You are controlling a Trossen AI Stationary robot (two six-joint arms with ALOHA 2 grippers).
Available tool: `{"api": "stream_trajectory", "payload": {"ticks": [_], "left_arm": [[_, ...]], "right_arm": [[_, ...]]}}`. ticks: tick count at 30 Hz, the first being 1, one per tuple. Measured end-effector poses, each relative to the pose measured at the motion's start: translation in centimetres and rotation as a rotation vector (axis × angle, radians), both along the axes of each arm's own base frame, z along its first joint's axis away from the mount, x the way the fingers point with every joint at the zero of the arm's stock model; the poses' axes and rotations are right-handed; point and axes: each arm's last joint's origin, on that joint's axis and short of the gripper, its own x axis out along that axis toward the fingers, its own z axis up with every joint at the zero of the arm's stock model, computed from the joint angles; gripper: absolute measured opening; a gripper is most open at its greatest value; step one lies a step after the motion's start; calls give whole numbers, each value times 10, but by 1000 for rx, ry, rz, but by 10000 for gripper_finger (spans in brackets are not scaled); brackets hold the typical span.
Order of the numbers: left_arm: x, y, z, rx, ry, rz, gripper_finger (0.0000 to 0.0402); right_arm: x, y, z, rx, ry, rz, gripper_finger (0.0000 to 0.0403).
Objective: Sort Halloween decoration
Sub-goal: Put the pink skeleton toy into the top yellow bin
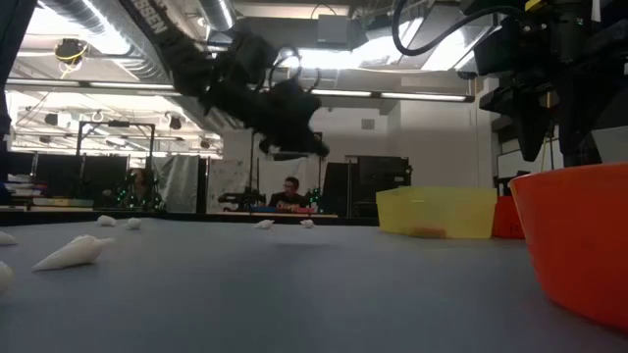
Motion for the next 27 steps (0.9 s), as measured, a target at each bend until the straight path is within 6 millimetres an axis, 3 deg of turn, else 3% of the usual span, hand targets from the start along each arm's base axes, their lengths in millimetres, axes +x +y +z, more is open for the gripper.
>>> {"api": "stream_trajectory", "payload": {"ticks": [6, 9, 17, 23, 27], "left_arm": [[27, -20, 27, 53, -98, -31, 19], [45, -32, 27, 73, -159, -66, 19], [99, -58, 7, 86, -233, -155, 24], [134, -63, -15, 81, -225, -179, 25], [146, -63, -23, 81, -225, -183, 25]], "right_arm": [[0, 0, 0, 0, -1, 0, 221], [0, 0, 0, 1, -5, 0, 221], [3, 1, 0, 4, -30, 1, 221], [3, 0, 1, 4, -30, 0, 221], [3, 0, 0, 4, -30, 1, 221]]}}
